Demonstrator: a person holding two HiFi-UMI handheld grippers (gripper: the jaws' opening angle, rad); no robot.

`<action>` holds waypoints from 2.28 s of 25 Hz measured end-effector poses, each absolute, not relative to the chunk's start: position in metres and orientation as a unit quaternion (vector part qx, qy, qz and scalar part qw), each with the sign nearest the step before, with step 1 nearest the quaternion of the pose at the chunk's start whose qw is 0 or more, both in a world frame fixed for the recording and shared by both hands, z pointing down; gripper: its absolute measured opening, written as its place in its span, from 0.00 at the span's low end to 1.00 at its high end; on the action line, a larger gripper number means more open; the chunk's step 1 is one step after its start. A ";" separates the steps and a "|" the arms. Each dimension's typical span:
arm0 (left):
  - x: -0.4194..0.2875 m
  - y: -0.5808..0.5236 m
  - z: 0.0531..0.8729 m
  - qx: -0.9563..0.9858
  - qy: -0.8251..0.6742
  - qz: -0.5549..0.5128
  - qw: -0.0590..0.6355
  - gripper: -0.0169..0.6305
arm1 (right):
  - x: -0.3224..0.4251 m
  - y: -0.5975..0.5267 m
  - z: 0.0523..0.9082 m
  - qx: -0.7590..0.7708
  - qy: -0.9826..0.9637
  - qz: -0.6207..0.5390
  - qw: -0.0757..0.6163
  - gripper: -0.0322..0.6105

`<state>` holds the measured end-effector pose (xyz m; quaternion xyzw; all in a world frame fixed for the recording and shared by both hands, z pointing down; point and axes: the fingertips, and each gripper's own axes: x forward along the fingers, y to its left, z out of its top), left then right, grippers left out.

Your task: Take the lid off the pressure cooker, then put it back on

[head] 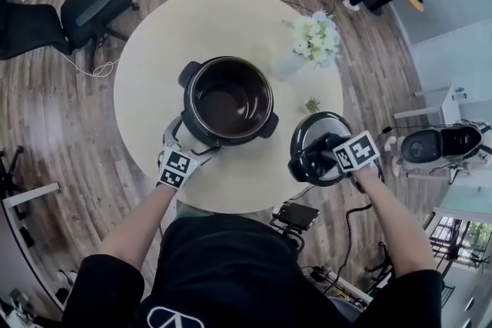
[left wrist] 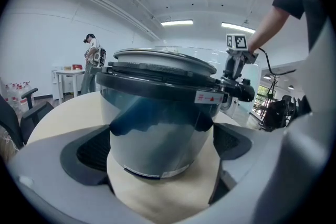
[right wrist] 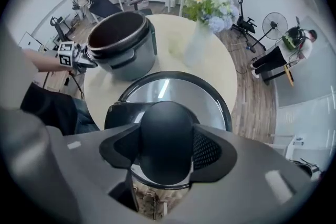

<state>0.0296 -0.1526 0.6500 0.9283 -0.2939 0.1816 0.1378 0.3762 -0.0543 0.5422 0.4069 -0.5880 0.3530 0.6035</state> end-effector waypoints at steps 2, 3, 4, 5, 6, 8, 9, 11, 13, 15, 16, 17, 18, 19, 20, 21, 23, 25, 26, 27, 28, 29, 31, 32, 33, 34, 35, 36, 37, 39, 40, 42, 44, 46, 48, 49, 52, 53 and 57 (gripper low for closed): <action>0.030 -0.152 0.651 0.928 -0.294 0.183 0.139 0.94 | 0.372 -0.046 0.575 0.393 -0.596 0.343 0.611 0.49; 0.029 -0.152 0.651 0.928 -0.294 0.185 0.139 0.94 | 0.367 -0.043 0.590 0.385 -0.600 0.337 0.614 0.49; 0.029 -0.153 0.651 0.927 -0.293 0.187 0.139 0.94 | 0.361 -0.041 0.604 0.378 -0.605 0.330 0.618 0.49; 0.029 -0.153 0.652 0.927 -0.292 0.188 0.138 0.94 | 0.355 -0.040 0.617 0.369 -0.610 0.324 0.622 0.49; 0.029 -0.153 0.652 0.928 -0.291 0.188 0.138 0.94 | 0.348 -0.038 0.628 0.358 -0.615 0.318 0.626 0.49; 0.030 -0.153 0.653 0.928 -0.292 0.189 0.137 0.94 | 0.336 -0.036 0.648 0.340 -0.625 0.309 0.631 0.49; 0.030 -0.153 0.653 0.927 -0.292 0.189 0.137 0.94 | 0.330 -0.035 0.656 0.334 -0.629 0.306 0.632 0.49; 0.029 -0.152 0.653 0.927 -0.294 0.189 0.136 0.94 | 0.324 -0.036 0.672 0.330 -0.634 0.296 0.634 0.49; 0.029 -0.152 0.652 0.927 -0.294 0.189 0.135 0.94 | 0.318 -0.036 0.687 0.331 -0.635 0.293 0.634 0.49; 0.029 -0.151 0.653 0.927 -0.294 0.191 0.135 0.94 | 0.312 -0.034 0.700 0.328 -0.633 0.300 0.634 0.49; 0.029 -0.150 0.653 0.926 -0.294 0.192 0.135 0.94 | 0.309 -0.032 0.706 0.325 -0.633 0.303 0.634 0.49; 0.028 -0.150 0.653 0.926 -0.295 0.193 0.135 0.94 | 0.305 -0.030 0.711 0.322 -0.633 0.304 0.635 0.49; 0.028 -0.150 0.653 0.926 -0.295 0.193 0.135 0.94 | 0.302 -0.030 0.714 0.320 -0.634 0.303 0.635 0.49; 0.028 -0.150 0.653 0.926 -0.295 0.193 0.135 0.94 | 0.300 -0.030 0.717 0.318 -0.636 0.300 0.636 0.49; 0.028 -0.150 0.653 0.926 -0.295 0.193 0.135 0.94 | 0.298 -0.032 0.719 0.316 -0.638 0.296 0.637 0.49; 0.028 -0.151 0.652 0.926 -0.295 0.192 0.135 0.94 | 0.298 -0.034 0.721 0.314 -0.640 0.293 0.637 0.49; 0.028 -0.152 0.653 0.926 -0.294 0.194 0.135 0.94 | 0.298 -0.038 0.725 0.311 -0.643 0.296 0.634 0.49; 0.029 -0.151 0.654 0.926 -0.294 0.197 0.135 0.94 | 0.301 -0.034 0.729 0.308 -0.636 0.313 0.634 0.49; 0.029 -0.151 0.654 0.925 -0.294 0.197 0.135 0.94 | 0.302 -0.031 0.730 0.308 -0.633 0.320 0.634 0.49; 0.029 -0.151 0.654 0.925 -0.295 0.197 0.135 0.94 | 0.302 -0.029 0.731 0.308 -0.634 0.322 0.632 0.49; 0.029 -0.151 0.654 0.925 -0.295 0.197 0.135 0.94 | 0.302 -0.030 0.731 0.309 -0.638 0.319 0.629 0.49; 0.028 -0.150 0.654 0.925 -0.295 0.197 0.135 0.94 | 0.300 -0.031 0.731 0.310 -0.642 0.317 0.626 0.49; 0.028 -0.150 0.653 0.925 -0.295 0.198 0.135 0.94 | 0.299 -0.032 0.730 0.309 -0.644 0.317 0.624 0.49; 0.028 -0.151 0.653 0.925 -0.295 0.198 0.135 0.94 | 0.300 -0.032 0.730 0.309 -0.642 0.318 0.626 0.49; 0.028 -0.152 0.653 0.925 -0.295 0.198 0.135 0.94 | 0.301 -0.032 0.730 0.309 -0.640 0.318 0.627 0.49; 0.028 -0.152 0.654 0.925 -0.295 0.197 0.134 0.94 | 0.302 -0.032 0.730 0.309 -0.639 0.318 0.628 0.49; 0.029 -0.152 0.654 0.926 -0.295 0.196 0.133 0.94 | 0.303 -0.032 0.730 0.310 -0.640 0.318 0.628 0.49; 0.029 -0.152 0.655 0.925 -0.295 0.197 0.133 0.94 | 0.302 -0.033 0.731 0.310 -0.640 0.317 0.627 0.49; 0.028 -0.152 0.655 0.925 -0.295 0.199 0.134 0.94 | 0.303 -0.033 0.731 0.310 -0.641 0.315 0.627 0.49; 0.029 -0.152 0.655 0.924 -0.295 0.201 0.134 0.94 | 0.305 -0.034 0.731 0.312 -0.642 0.311 0.628 0.49; 0.030 -0.151 0.655 0.924 -0.295 0.201 0.134 0.94 | 0.305 -0.034 0.731 0.313 -0.642 0.310 0.628 0.49; 0.030 -0.151 0.654 0.925 -0.295 0.200 0.134 0.94 | 0.304 -0.033 0.730 0.311 -0.644 0.314 0.625 0.49; 0.028 -0.151 0.653 0.924 -0.295 0.201 0.134 0.94 | 0.303 -0.032 0.729 0.311 -0.644 0.314 0.625 0.49; 0.028 -0.151 0.653 0.924 -0.295 0.203 0.135 0.94 | 0.305 -0.033 0.728 0.313 -0.644 0.310 0.626 0.49; 0.029 -0.153 0.653 0.924 -0.295 0.204 0.135 0.94 | 0.306 -0.036 0.728 0.315 -0.647 0.305 0.624 0.49; 0.029 -0.153 0.654 0.924 -0.295 0.203 0.135 0.94 | 0.306 -0.037 0.729 0.315 -0.648 0.303 0.623 0.49; 0.028 -0.152 0.656 0.923 -0.294 0.208 0.136 0.94 | 0.308 -0.031 0.730 0.313 -0.638 0.318 0.628 0.49; 0.027 -0.151 0.656 0.922 -0.294 0.210 0.137 0.94 | 0.308 -0.028 0.729 0.314 -0.635 0.324 0.627 0.49; 0.026 -0.151 0.655 0.923 -0.295 0.207 0.134 0.94 | 0.302 -0.033 0.709 0.325 -0.650 0.349 0.592 0.49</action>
